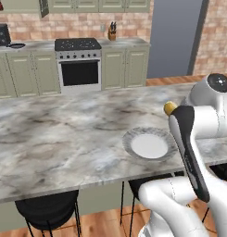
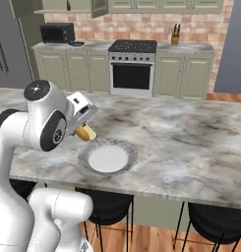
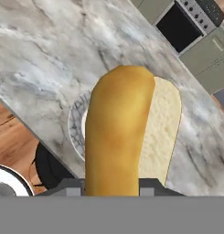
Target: Move the hot dog bun to the plate on the dining table and place the condiment next to that plate. Then navigate to the fridge and take the sausage and place it on the plate as well.
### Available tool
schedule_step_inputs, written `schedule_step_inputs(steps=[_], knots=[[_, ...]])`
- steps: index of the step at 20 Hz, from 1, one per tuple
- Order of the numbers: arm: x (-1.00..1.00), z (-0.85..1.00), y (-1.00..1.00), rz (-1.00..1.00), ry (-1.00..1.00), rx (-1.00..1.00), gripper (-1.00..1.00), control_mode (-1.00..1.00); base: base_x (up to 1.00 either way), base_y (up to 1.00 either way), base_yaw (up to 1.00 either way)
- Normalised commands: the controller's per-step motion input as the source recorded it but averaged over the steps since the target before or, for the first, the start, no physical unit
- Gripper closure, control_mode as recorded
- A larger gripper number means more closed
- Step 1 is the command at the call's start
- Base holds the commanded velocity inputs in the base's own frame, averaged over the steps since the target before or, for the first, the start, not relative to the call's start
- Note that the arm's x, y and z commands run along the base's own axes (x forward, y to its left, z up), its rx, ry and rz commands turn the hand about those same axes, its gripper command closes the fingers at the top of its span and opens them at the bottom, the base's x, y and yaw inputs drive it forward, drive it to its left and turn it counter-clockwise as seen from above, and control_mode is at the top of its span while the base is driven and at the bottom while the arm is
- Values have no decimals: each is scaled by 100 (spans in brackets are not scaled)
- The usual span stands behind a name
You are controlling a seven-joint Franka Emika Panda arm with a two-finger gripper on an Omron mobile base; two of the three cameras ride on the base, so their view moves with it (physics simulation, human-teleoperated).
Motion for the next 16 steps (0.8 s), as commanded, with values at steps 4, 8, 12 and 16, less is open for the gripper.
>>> schedule_step_inputs(steps=[4,8,12,16], knots=[[44,-55,0,5,18,3,100,-100,0,0,0],[16,-63,-13,3,0,14,100,-100,0,0,0],[24,-55,-5,0,0,5,100,-100,0,0,0],[35,-49,0,0,2,0,100,-100,0,0,0]])
